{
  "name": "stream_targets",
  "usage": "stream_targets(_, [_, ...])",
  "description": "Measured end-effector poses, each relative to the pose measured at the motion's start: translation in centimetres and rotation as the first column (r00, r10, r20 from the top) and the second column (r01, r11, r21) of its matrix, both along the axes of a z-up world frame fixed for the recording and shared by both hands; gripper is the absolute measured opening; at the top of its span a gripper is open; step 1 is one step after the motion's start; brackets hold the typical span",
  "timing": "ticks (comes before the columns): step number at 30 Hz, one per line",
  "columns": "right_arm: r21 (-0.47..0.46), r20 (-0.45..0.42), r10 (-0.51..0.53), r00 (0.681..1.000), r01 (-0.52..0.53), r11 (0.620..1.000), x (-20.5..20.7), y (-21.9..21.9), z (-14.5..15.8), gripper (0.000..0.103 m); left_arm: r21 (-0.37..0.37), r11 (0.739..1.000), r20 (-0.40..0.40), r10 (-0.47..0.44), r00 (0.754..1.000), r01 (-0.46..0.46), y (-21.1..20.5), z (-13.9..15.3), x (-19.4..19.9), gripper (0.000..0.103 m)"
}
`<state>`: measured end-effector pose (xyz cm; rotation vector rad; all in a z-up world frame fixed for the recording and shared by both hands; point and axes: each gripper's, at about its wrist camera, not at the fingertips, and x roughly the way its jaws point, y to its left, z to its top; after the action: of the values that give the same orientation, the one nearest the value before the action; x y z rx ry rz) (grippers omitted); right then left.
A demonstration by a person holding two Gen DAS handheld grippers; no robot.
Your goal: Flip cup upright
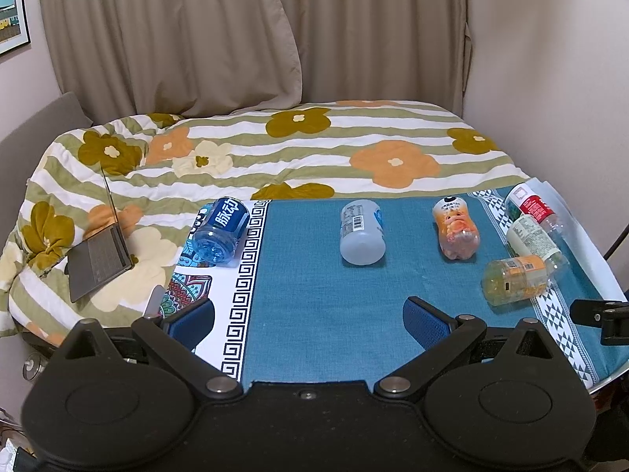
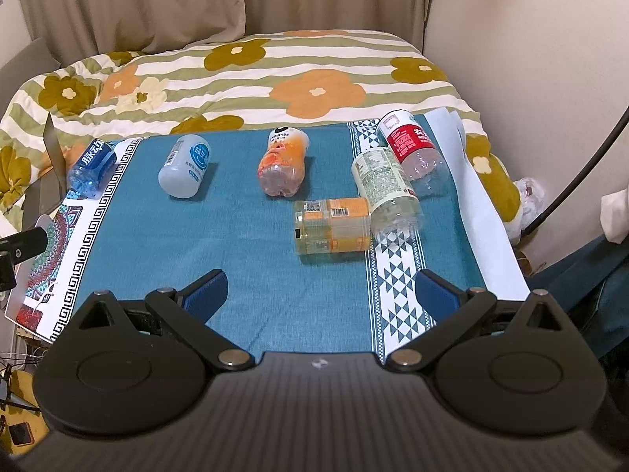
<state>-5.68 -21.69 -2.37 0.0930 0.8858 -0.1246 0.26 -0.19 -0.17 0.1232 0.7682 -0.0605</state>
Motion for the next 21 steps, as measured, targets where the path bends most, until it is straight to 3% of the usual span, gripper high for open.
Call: stream_targets(21, [-0.001,0.002,0.001,1.0,-0.001,1.0,-0.2,-0.16,0.21,0.103,-0.005,1.0,0.01,0.002,1.0,-0.002,-0.31,-0.05,-0.51,0.103])
